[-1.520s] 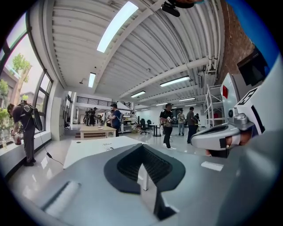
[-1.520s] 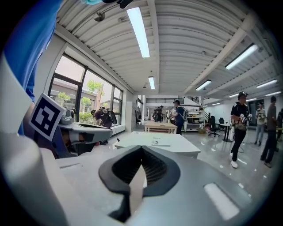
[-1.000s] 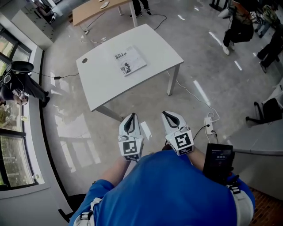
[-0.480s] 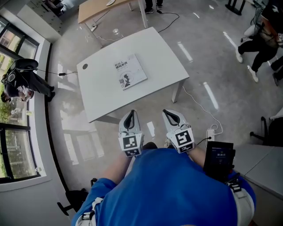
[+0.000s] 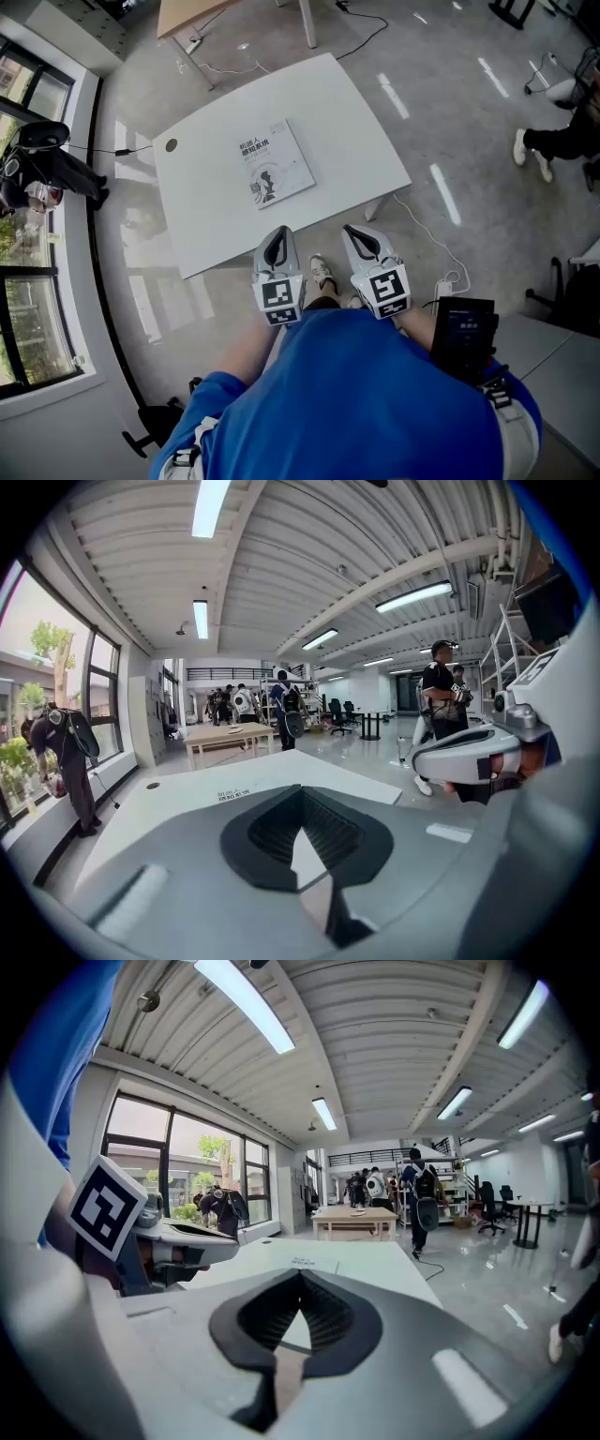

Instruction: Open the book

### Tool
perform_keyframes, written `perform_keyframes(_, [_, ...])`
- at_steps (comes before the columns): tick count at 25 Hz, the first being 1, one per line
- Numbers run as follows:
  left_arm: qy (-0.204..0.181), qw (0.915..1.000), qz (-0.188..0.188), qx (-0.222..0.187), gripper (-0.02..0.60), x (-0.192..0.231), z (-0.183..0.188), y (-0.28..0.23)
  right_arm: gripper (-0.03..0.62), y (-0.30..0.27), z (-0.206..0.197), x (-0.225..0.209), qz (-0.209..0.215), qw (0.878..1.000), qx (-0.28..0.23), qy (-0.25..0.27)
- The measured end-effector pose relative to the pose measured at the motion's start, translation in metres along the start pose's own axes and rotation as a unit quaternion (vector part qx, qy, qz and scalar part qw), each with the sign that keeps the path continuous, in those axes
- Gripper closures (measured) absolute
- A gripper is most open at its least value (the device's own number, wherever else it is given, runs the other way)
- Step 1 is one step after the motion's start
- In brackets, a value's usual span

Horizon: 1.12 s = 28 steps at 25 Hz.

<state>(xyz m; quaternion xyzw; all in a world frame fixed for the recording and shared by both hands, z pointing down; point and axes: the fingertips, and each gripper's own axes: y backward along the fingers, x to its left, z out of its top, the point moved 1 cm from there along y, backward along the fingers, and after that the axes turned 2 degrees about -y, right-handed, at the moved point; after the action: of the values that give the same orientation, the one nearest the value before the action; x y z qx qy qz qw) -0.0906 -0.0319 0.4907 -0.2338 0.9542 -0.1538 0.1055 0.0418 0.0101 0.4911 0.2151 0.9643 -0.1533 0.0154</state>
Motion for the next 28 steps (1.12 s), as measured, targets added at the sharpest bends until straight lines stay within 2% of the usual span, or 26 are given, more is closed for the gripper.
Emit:
perform_keyframes(10, [0.018,0.9992,-0.035,0.009,0.575,0.047,0.016,-0.088,0.591,-0.092,0.037,-0.039,-0.030,0.999,0.035,0.012])
perform_keyframes(16, [0.019,0.9987,-0.039,0.025,0.575,0.055,0.021,-0.123,0.591,-0.125,0.044,-0.062,-0.027,0.998,0.051,0.016])
perform_keyframes(21, [0.010,0.9985,-0.025,0.047,0.575,0.055,0.018,-0.156,0.591,-0.155,0.043,-0.088,-0.008,0.998,0.060,0.018])
perform_keyframes(25, [-0.001,0.9962,0.000,0.087,0.575,0.050,0.009,-0.187,0.591,-0.174,0.037,-0.108,0.020,0.997,0.073,0.014])
perform_keyframes(28, [-0.005,0.9924,0.017,0.122,0.575,0.039,0.000,-0.228,0.591,-0.193,0.028,-0.139,0.040,0.996,0.083,0.005])
